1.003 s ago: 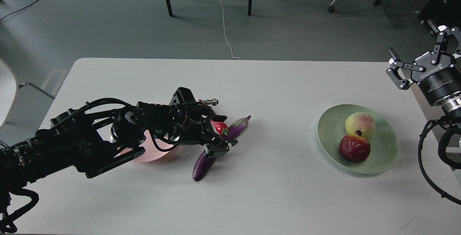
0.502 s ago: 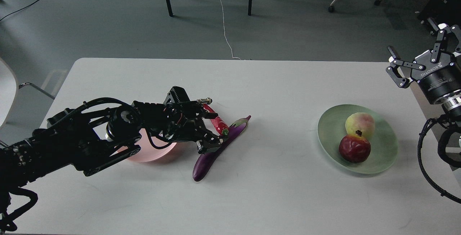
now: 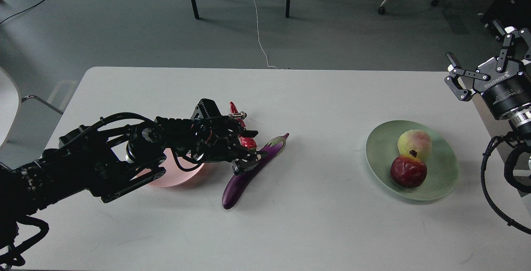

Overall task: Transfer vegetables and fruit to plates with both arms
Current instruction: 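Grasp the red chili pepper with the left gripper and lift it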

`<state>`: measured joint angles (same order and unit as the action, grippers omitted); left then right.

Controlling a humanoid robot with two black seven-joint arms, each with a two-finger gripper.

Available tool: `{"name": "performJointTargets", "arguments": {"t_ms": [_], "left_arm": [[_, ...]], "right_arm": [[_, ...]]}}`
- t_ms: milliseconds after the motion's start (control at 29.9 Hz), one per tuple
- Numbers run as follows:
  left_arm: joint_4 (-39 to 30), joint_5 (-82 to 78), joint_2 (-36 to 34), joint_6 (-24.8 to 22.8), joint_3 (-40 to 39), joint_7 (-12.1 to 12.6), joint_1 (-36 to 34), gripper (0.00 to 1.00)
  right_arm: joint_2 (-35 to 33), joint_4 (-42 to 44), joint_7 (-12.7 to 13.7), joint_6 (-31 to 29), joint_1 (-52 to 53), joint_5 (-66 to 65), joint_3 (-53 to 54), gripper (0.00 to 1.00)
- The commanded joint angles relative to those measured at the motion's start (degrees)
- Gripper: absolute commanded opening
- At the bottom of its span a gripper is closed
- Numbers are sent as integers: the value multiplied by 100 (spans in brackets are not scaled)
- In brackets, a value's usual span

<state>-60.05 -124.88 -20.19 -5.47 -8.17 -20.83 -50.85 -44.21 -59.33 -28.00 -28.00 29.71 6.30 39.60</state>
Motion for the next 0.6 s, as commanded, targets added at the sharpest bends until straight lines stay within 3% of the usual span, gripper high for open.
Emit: {"name": "performJointTargets", "arguments": {"t_ms": [0,134,334,568], "left_arm": [[37,33,-11,-7,-18,35,-30,63],[213,261,-2,-60,-53,61,-101,67],[318,903,6,-428,-62,325,-233,69],[863,2202,577,-876,-62,448,-329,72]], "right_arm": [[-9,0,0,0,0,-6,-14,98],[-9,-9,0,0,0,-15,-32,98],[-9,-17,0,0,9,-41,-49,98],[-26,-61,0,0,18,-68,-76,98]]}}
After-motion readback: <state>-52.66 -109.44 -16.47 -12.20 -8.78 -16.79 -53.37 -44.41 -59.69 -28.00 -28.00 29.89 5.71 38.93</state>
